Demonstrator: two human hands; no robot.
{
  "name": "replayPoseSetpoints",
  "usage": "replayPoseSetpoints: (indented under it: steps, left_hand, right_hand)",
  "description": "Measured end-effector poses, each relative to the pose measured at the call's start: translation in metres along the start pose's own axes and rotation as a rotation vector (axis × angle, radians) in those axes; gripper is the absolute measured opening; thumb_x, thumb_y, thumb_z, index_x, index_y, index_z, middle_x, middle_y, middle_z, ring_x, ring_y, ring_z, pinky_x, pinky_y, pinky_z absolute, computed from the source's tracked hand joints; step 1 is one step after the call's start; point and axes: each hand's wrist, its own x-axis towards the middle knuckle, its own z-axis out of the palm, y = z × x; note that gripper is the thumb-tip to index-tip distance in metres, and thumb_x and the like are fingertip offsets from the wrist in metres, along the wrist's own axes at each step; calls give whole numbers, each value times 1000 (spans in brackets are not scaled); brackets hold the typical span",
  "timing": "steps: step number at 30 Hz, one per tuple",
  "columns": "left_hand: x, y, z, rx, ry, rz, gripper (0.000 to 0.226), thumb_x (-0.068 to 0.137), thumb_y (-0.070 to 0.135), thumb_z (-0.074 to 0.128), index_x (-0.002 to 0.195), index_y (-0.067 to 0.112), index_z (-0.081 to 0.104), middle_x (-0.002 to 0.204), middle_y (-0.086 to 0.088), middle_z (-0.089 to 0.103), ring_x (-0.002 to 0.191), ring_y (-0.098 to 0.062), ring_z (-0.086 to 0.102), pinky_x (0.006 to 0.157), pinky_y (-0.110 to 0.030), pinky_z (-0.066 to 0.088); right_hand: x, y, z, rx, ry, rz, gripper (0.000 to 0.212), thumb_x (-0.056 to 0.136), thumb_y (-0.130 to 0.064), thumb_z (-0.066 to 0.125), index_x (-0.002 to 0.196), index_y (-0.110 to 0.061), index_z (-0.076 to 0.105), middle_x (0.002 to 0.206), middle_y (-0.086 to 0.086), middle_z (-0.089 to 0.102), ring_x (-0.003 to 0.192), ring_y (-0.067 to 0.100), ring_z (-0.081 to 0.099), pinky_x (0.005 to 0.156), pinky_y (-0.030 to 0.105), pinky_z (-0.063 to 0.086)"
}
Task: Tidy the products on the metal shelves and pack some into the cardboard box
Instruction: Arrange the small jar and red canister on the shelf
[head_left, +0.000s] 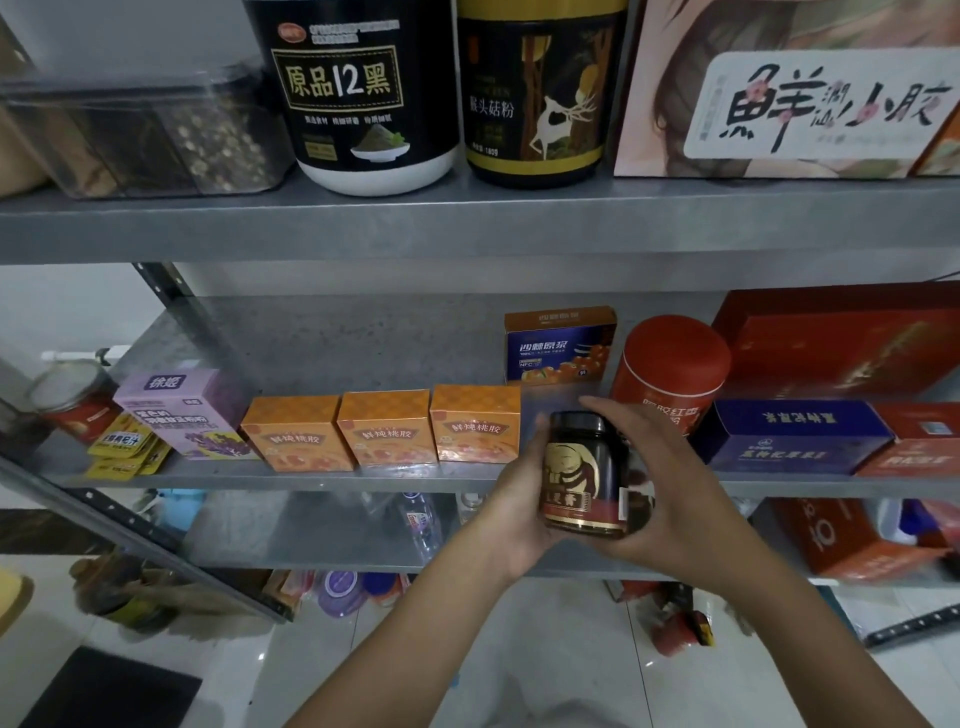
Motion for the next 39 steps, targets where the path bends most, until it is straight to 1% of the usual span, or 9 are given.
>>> replayPoseSetpoints:
  steps: [4,7,14,18,21,27,32,35,39]
  left_hand:
    - [2,1,-5,42,73,104,63,92,66,34,125,19,60,112,-10,73,106,-24,69,88,-39,54]
    - [7,-3,-1,44,139,94,57,93,64,39,120,19,62,104,-13,74,95,-27,71,83,-42,57]
    - [15,-4,-5,-64,121,-3,55,99,54,40,117,9,65,91,-17,73,72,-30,71,66,-38,55]
    - [11,1,1,-111,-41,-69,56,98,50,41,103,2,69,88,-17,70,71,-28,68,64,-36,55]
    - [7,3,4,-116,-140,-84,63,99,53,36,87,5,75,85,-15,70,72,-25,69,67,-33,56]
    - [-3,8,8,-39,-12,19,64,93,64,38,125,14,61,113,-15,71,103,-29,69,91,-44,52]
    - [0,-5,5,-112,60,-25,56,96,58,44,119,11,64,98,-16,74,81,-28,73,68,-36,57]
    - [2,-11,0,-203,33,-107,60,96,56,45,117,4,65,91,-19,71,71,-29,70,61,-35,56]
    - [6,-11,-5,-232,-61,-195,63,94,58,48,121,3,63,100,-19,68,81,-30,68,69,-38,57]
  right_hand:
    - [-1,0,1,-318,-53,-20,108,60,-53,71,151,-42,14,128,-5,39,118,14,40,90,33,45]
    - [-3,-4,12,-230,-35,14,106,64,-51,64,153,-37,9,130,-4,42,118,14,42,92,32,45]
    - [-12,9,3,44,-194,197,124,58,-56,82,143,-58,-7,145,-44,8,139,-13,15,109,17,22]
    - [-9,2,-5,209,-157,196,98,56,-52,78,133,-62,19,133,-40,32,129,-8,36,99,11,37]
    - [-3,-7,-16,133,-109,118,88,57,-50,73,128,-64,22,127,-37,33,125,-5,37,95,5,35]
    - [-1,-13,-21,1,-102,86,96,55,-51,66,136,-63,15,129,-33,21,127,-7,28,90,3,35]
    - [-8,-4,-1,107,-144,125,107,59,-47,72,145,-54,9,135,-27,21,129,-7,27,99,1,27]
    - [-14,5,9,384,-158,176,110,62,-26,88,148,-36,20,143,-13,33,132,-3,34,100,7,35]
    - [-13,7,11,404,-97,164,98,56,-30,89,136,-42,34,133,-15,48,127,10,48,99,22,46]
